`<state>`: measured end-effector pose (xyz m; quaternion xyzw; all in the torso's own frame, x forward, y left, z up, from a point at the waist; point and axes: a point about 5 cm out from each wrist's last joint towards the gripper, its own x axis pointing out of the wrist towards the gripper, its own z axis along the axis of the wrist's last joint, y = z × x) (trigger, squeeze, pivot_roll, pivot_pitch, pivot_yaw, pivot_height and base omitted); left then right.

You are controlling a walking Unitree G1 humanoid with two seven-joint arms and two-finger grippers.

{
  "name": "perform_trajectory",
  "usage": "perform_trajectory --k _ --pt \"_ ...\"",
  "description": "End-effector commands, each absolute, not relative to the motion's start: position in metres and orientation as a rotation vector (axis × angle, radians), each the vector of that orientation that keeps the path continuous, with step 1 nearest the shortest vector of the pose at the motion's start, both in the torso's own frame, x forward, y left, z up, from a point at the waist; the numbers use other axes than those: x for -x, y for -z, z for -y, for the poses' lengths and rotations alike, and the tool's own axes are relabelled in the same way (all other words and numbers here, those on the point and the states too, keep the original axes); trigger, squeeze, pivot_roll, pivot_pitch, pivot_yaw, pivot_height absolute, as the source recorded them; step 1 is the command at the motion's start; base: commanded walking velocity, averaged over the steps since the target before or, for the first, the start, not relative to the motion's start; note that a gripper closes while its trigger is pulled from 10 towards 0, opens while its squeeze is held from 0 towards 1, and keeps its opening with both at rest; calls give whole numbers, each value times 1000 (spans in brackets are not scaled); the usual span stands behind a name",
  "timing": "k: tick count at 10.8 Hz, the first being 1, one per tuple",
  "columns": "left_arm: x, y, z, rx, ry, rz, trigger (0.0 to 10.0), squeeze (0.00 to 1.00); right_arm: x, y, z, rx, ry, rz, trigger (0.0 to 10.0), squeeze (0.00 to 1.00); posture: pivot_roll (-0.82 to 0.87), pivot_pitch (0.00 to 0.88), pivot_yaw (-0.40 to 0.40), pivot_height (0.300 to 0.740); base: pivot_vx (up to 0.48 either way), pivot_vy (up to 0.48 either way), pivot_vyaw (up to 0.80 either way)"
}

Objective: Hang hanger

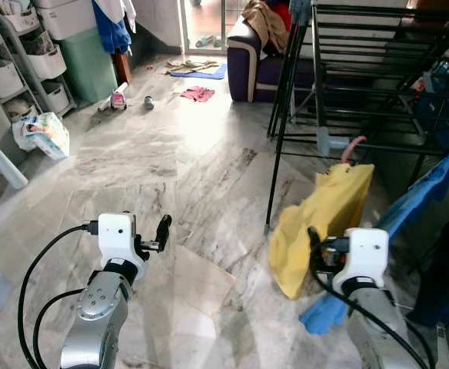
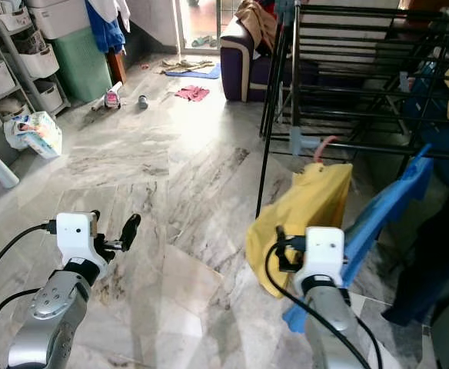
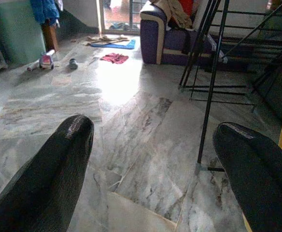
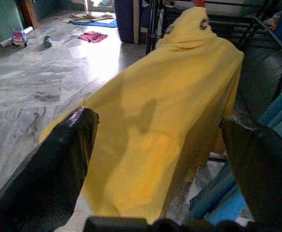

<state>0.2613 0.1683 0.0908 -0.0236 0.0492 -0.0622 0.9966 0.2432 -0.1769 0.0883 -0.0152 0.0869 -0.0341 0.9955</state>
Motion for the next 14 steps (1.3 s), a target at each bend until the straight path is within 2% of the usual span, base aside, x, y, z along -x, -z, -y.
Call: perform_trajectory --k 1,3,7,14 --pt "-263 -89 -168 46 137 -115 10000 0 -244 -91 176 32 69 -166 10000 0 -67 45 14 740 0 0 0" --pt "-263 -90 -167 39 138 -114 10000 0 -245 -91 176 28 69 -168 10000 0 -66 45 14 740 0 0 -800" --pt "-264 -90 -165 44 151 -113 10000 0 -247 -96 175 41 71 -150 10000 0 -72 48 16 740 0 -255 -800" --pt "-266 -88 -164 51 152 -119 10000 0 -248 -95 175 60 73 -136 10000 0 -72 34 20 740 0 -397 0"
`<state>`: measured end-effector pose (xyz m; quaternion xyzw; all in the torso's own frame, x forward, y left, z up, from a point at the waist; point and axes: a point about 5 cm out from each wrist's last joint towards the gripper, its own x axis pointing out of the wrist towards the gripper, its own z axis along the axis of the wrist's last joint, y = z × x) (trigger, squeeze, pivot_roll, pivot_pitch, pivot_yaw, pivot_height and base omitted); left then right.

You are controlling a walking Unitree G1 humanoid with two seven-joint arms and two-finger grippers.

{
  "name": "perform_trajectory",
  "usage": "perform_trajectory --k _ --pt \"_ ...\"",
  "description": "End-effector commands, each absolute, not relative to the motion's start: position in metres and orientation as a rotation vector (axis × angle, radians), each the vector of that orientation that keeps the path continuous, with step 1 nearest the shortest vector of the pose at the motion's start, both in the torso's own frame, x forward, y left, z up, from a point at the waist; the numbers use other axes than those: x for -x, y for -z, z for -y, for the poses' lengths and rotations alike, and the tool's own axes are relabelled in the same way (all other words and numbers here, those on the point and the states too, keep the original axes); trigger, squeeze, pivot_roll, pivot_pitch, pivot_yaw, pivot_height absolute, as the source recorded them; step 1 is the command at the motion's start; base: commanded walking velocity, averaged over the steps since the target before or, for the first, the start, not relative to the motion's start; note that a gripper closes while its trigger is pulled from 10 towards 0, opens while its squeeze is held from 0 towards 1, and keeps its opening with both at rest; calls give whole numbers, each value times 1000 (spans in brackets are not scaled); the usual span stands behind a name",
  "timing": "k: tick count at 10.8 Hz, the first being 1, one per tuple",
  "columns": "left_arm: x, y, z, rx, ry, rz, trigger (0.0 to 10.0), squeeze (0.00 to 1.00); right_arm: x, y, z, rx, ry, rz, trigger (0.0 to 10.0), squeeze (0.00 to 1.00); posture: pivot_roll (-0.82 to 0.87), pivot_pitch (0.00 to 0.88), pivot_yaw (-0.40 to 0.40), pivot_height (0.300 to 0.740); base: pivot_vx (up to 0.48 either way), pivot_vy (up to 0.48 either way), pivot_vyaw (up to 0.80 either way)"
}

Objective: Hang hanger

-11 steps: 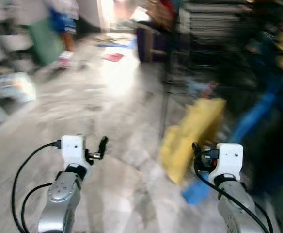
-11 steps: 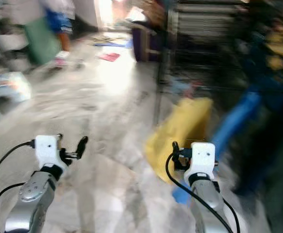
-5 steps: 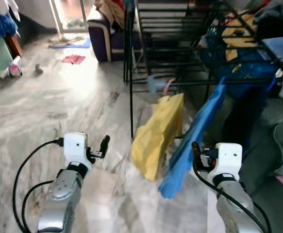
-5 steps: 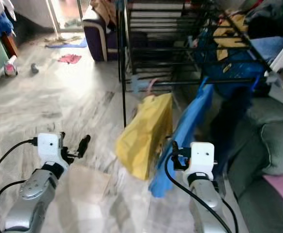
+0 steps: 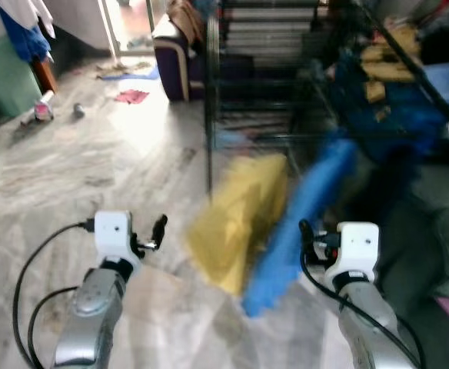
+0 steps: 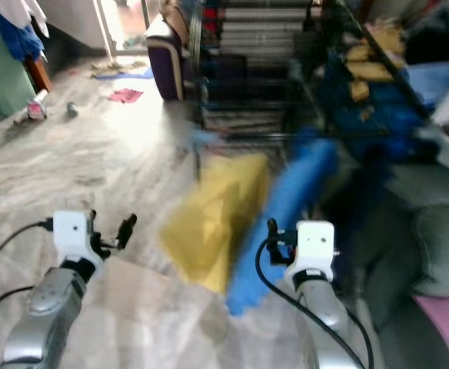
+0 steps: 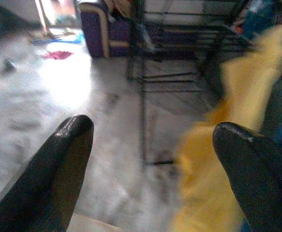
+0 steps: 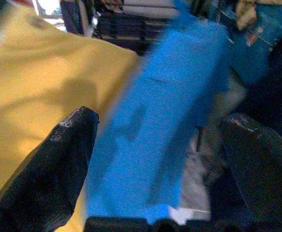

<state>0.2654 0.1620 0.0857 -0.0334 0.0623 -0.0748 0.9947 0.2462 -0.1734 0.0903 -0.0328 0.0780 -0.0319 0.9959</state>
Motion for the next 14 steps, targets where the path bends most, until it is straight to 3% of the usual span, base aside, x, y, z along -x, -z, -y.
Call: perform_trajectory --k 1,9,14 --pt "-266 -88 -164 52 151 -119 10000 0 -248 -95 174 66 73 -134 10000 0 -71 35 20 740 0 -416 0" --pt "-269 -88 -162 109 164 -111 10000 0 -253 -96 176 91 76 -116 10000 0 -73 17 20 740 0 0 0" --pt "-269 -87 -162 129 158 -121 10000 0 -252 -94 175 94 76 -121 10000 0 -75 28 18 740 0 480 0"
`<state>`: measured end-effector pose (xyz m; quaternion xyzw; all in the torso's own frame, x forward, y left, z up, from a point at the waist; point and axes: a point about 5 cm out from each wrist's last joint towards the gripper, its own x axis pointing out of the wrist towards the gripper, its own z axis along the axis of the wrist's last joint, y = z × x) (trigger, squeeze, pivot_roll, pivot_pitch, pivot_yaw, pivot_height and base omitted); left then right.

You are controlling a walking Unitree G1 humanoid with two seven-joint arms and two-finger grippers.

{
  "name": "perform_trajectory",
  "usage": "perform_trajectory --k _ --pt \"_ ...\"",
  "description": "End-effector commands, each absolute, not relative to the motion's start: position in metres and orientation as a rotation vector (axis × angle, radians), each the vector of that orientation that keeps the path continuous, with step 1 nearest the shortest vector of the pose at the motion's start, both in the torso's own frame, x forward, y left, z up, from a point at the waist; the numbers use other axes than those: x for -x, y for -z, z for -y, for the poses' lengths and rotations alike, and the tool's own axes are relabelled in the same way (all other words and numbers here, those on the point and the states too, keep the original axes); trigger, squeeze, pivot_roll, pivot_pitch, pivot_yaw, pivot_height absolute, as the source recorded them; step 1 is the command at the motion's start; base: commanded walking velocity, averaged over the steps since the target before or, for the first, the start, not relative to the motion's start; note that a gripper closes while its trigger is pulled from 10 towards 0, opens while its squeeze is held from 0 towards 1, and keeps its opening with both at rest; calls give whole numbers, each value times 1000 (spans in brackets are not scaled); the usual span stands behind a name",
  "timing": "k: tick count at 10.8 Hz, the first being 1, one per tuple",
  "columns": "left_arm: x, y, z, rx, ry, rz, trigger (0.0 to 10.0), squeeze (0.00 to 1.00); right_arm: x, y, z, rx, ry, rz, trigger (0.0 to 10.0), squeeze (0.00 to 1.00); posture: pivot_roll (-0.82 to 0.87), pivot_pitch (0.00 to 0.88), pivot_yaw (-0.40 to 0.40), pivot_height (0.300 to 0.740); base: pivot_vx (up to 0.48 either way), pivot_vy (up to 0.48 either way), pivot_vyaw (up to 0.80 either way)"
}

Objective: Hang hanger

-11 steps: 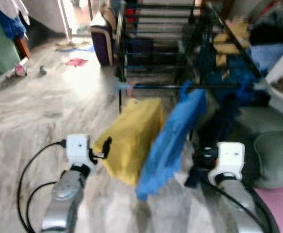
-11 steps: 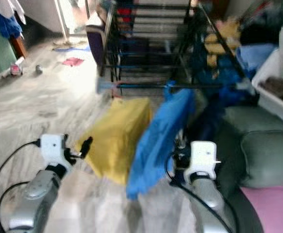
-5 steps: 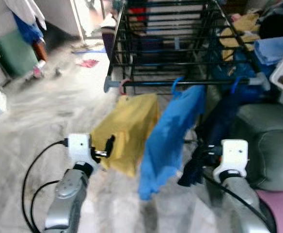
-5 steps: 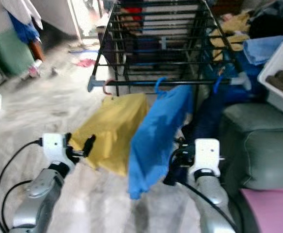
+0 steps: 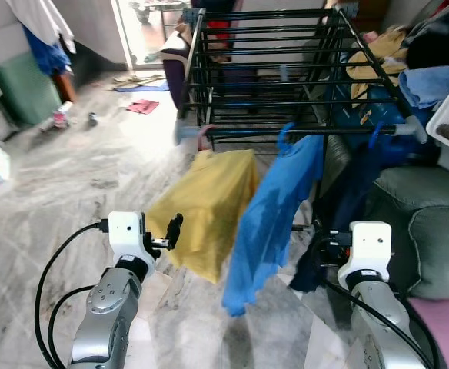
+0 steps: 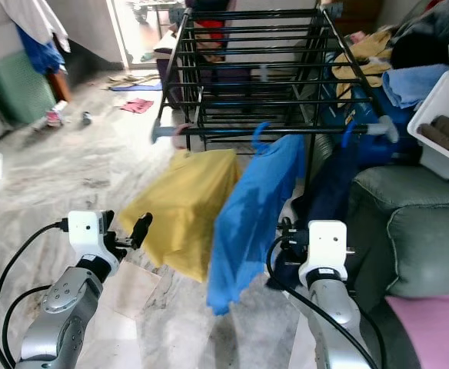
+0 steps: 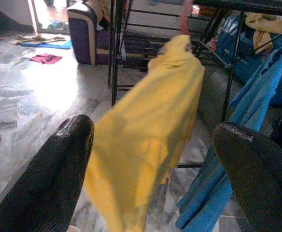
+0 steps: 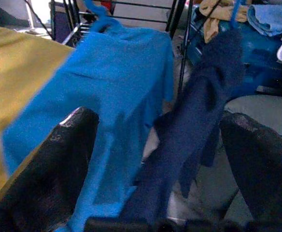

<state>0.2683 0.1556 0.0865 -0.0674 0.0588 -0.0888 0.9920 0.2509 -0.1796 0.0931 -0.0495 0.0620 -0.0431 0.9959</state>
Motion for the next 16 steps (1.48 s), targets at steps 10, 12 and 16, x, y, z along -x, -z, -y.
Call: perform_trajectory --k 10,12,16 --pt "-266 -91 -154 105 218 -129 10000 0 -244 -92 175 95 97 -130 10000 0 -85 74 31 740 0 165 0" --pt "-266 -92 -154 97 223 -131 10000 0 -245 -93 175 94 101 -128 10000 0 -84 75 36 740 0 480 0" --pt "-267 -94 -156 63 229 -121 10000 0 -244 -91 174 87 119 -130 10000 0 -77 70 58 740 0 120 0"
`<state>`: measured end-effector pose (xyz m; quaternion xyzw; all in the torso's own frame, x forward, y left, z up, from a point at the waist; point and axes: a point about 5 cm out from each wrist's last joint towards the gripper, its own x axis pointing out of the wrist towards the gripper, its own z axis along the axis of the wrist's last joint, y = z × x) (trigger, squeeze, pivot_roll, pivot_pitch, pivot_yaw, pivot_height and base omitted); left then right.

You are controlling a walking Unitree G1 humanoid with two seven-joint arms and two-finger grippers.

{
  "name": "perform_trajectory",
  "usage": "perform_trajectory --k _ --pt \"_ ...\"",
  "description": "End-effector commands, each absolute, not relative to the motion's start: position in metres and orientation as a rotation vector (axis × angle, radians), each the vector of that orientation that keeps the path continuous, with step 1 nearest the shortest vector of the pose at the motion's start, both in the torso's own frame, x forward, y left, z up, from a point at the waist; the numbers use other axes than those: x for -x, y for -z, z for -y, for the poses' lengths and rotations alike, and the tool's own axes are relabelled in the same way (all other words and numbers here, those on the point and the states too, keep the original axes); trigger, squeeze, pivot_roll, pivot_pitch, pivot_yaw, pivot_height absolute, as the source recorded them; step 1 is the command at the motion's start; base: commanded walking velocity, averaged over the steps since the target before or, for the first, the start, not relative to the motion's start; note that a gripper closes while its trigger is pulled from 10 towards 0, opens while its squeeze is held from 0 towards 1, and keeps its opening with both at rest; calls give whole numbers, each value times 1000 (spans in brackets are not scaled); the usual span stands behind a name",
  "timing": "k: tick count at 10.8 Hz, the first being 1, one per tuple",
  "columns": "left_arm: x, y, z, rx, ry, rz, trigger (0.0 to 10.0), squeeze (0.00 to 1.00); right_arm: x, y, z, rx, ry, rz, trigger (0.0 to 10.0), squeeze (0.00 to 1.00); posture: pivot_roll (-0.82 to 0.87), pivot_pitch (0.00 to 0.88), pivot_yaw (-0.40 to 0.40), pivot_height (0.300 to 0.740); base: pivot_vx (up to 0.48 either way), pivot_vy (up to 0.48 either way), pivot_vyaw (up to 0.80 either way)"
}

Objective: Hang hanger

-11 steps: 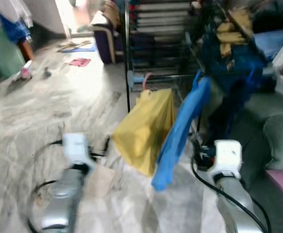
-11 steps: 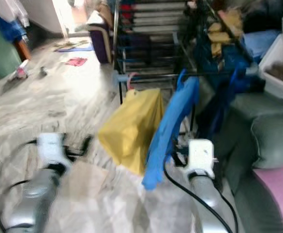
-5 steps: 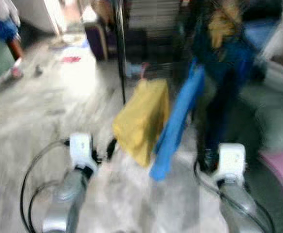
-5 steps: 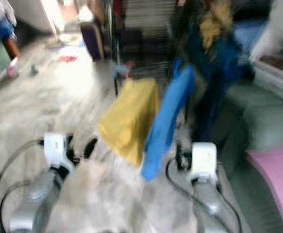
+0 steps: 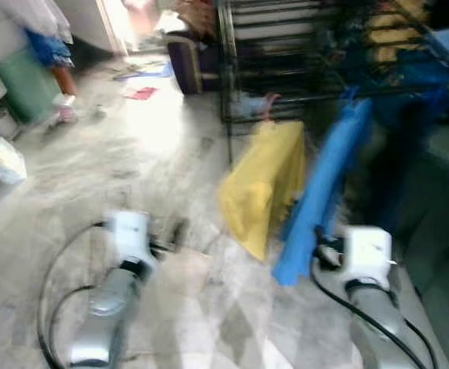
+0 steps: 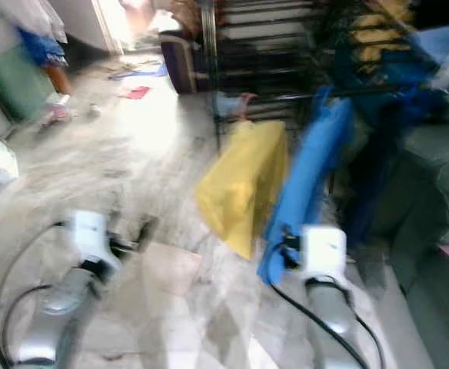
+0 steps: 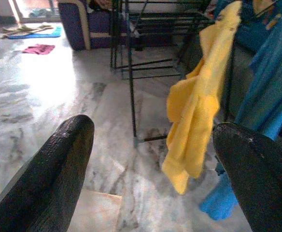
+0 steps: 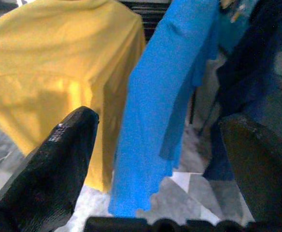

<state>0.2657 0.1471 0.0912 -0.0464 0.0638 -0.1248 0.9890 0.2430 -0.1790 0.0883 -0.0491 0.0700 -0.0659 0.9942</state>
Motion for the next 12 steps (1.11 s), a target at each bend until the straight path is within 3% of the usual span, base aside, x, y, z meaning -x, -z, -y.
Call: perform_trajectory --k 1,12 --pt "-267 -93 -156 46 218 -124 10000 0 -244 -90 174 85 122 -130 10000 0 -76 66 58 740 0 0 0" --pt "-271 -91 -157 77 178 -112 10000 0 -255 -95 174 93 103 -104 10000 0 -75 26 39 740 0 0 0"
